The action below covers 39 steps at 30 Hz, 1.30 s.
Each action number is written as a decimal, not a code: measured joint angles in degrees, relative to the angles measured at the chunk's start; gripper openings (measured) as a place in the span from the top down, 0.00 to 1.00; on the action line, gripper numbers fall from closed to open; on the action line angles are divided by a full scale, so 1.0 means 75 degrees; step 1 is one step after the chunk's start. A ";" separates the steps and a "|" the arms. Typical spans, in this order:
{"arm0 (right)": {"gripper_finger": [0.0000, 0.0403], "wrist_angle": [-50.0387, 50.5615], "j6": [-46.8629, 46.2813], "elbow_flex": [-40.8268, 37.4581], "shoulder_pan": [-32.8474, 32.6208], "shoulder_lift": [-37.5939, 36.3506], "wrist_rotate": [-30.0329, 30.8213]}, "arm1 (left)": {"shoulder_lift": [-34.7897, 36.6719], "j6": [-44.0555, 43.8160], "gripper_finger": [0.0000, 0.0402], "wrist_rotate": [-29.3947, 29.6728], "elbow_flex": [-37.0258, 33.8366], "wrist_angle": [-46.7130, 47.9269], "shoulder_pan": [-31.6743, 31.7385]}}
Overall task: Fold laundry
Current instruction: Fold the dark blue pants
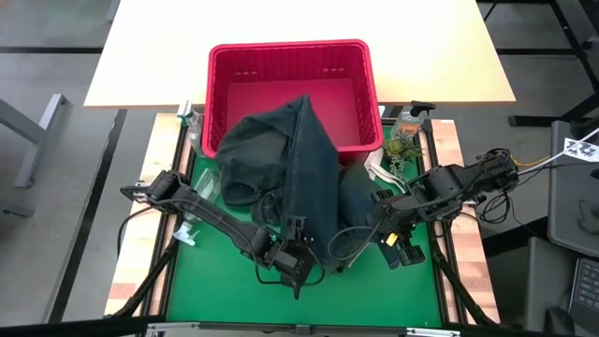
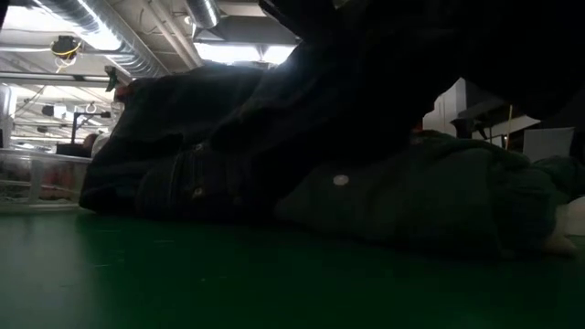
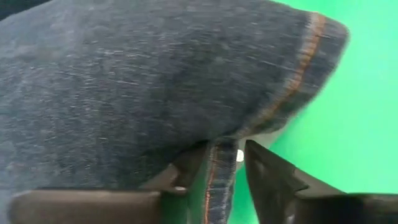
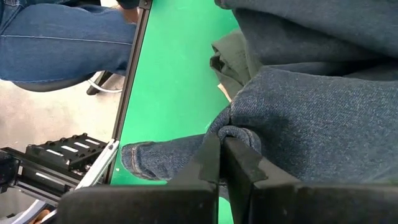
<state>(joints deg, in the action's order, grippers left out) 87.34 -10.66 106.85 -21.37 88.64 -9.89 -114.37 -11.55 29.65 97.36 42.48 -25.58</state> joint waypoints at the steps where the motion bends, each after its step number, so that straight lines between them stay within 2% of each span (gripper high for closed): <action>1: 0.98 0.0001 0.0000 0.0000 0.0000 0.0000 0.0000 | 0.0000 -0.0066 0.78 0.0090 0.0000 0.0016 0.0011; 6: 0.98 0.0036 0.0003 0.0000 0.0000 0.0000 -0.0003 | 0.0055 -0.0361 0.97 0.0113 0.0000 0.0029 0.0046; 14: 0.98 0.0036 0.0003 0.0000 0.0000 0.0000 -0.0003 | 0.0055 -0.0458 0.99 0.0101 0.0000 0.0040 0.0046; 19: 0.98 0.0033 0.0005 0.0000 0.0000 0.0000 -0.0003 | 0.0055 -0.0473 0.92 -0.0162 0.0000 0.0037 0.0046; 31: 0.98 0.0155 0.0015 0.0000 0.0000 0.0000 -0.0006 | 0.0047 -0.0451 0.59 -0.0435 0.0000 0.0554 0.0000; 39: 0.98 0.0156 0.0019 0.0000 0.0000 0.0000 -0.0003 | -0.0255 -0.0400 0.50 0.0155 0.0000 0.0515 0.0156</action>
<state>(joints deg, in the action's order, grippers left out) 88.51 -10.51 106.85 -21.37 88.64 -9.91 -116.28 -14.55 30.81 97.36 46.35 -24.41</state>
